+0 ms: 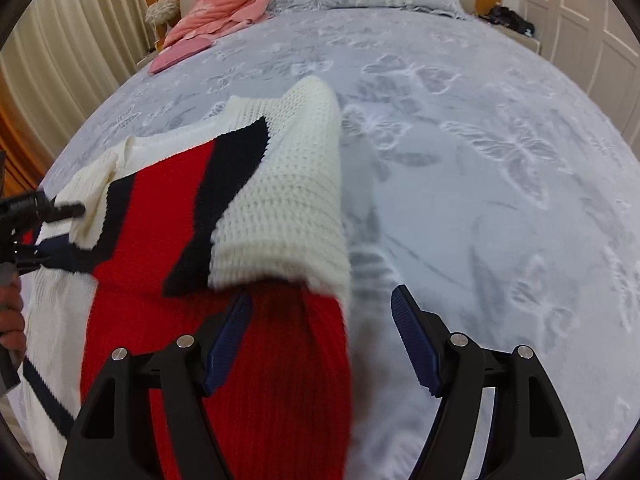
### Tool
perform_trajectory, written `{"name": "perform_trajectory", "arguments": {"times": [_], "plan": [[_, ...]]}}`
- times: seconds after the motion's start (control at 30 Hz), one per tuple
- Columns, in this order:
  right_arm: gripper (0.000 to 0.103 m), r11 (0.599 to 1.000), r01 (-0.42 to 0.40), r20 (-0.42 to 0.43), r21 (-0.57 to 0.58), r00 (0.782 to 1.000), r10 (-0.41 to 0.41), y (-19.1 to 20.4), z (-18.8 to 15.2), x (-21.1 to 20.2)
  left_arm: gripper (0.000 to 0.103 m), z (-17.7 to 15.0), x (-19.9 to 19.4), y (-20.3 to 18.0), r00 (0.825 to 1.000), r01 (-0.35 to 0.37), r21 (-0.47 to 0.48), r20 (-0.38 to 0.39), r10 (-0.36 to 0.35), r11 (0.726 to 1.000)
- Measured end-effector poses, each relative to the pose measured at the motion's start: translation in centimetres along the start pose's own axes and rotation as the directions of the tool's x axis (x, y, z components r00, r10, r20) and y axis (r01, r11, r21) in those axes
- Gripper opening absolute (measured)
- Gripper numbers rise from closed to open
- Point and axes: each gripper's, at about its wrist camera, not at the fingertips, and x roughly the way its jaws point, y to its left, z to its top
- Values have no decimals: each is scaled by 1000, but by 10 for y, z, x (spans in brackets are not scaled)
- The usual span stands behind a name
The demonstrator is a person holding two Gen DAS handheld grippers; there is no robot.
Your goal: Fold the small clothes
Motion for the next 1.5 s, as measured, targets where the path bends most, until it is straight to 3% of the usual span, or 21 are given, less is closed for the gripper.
{"name": "perform_trajectory", "arguments": {"times": [0.03, 0.07, 0.1, 0.23, 0.33, 0.4, 0.47, 0.5, 0.57, 0.63, 0.7, 0.73, 0.77, 0.83, 0.93, 1.03, 1.17, 1.23, 1.3, 1.37, 1.5], "plan": [[50, 1000, -17, 1, 5, 1000, 17, 0, 3, 4, 19, 3, 0, 0, 1000, 1, 3, 2, -1, 1000], [22, 999, -39, 3, 15, 999, 39, 0, 9, 8, 13, 9, -5, 2, 999, -9, -5, 32, 9, 1000], [13, 998, -50, 2, 31, 999, 50, 0, 15, 9, 5, 14, -12, 5, 998, -11, -12, 67, 11, 1000], [14, 990, -88, 145, 110, 987, 71, -14, 18, -33, 0, 30, -49, 31, 972, -78, -33, 218, 84, 996], [14, 995, -7, 54, 97, 999, 1, -22, -2, -10, 0, 28, -34, 57, 989, -95, -57, 112, 101, 994], [15, 997, 10, 21, 79, 1000, -12, -22, -15, 0, 15, 15, -41, 49, 995, 4, -55, 104, 2, 998], [17, 998, 22, 34, 64, 999, -24, -18, -20, -3, 83, 7, -53, 22, 990, -8, 10, 142, 6, 1000], [17, 998, 21, 32, 66, 999, -23, -18, -20, -4, 93, 5, -55, 7, 986, -21, 30, 164, 16, 999], [19, 997, 20, 30, 73, 999, -23, -18, -17, -3, 96, 1, -49, -26, 984, -42, 89, 179, 26, 995], [19, 997, 20, 28, 79, 999, -22, -18, -14, -2, 96, 5, -26, -50, 983, -142, 142, 137, 122, 980], [20, 996, 20, 25, 82, 999, -22, -18, -13, -1, 93, 6, 4, -61, 962, -268, 169, 107, 253, 948], [21, 996, 19, 22, 83, 1000, -21, -19, -13, -1, 70, 5, 11, -58, 960, -277, 171, 101, 263, 945], [22, 996, 16, 17, 89, 1000, -18, -18, -14, 0, 36, 7, 21, -53, 963, -269, 171, 71, 261, 948], [22, 995, 5, 10, 100, 1000, -6, -20, -14, 4, 17, 10, 23, -34, 971, -237, 124, 40, 234, 964], [23, 996, -7, 22, 94, 1000, 5, -18, -13, 3, 15, 27, -15, -1, 990, -60, 52, 134, 52, 997], [25, 997, -28, 32, 74, 999, 26, -9, -15, 1, 15, 39, -52, 24, 964, 13, 55, 264, -27, 998], [27, 999, 16, 22, 28, 1000, -17, 6, -18, 10, 15, 34, -17, 61, 989, -8, 32, 147, 3, 999], [11, 998, 8, 24, 58, 1000, -10, 4, -16, 8, 15, 22, -6, 74, 992, 13, 9, 125, -14, 1000], [11, 995, 12, 67, 103, 998, -19, -4, -12, -6, 15, 18, -17, 77, 982, 94, -17, 164, -90, 995], [11, 983, -6, 114, 183, 993, -15, -23, -11, -20, 16, 19, -28, 82, 955, 211, -50, 224, -195, 976], [12, 982, 19, 25, 187, 999, -24, -32, -25, 5, 19, 20, 7, 78, 985, 117, -55, 137, -108, 992]]}}
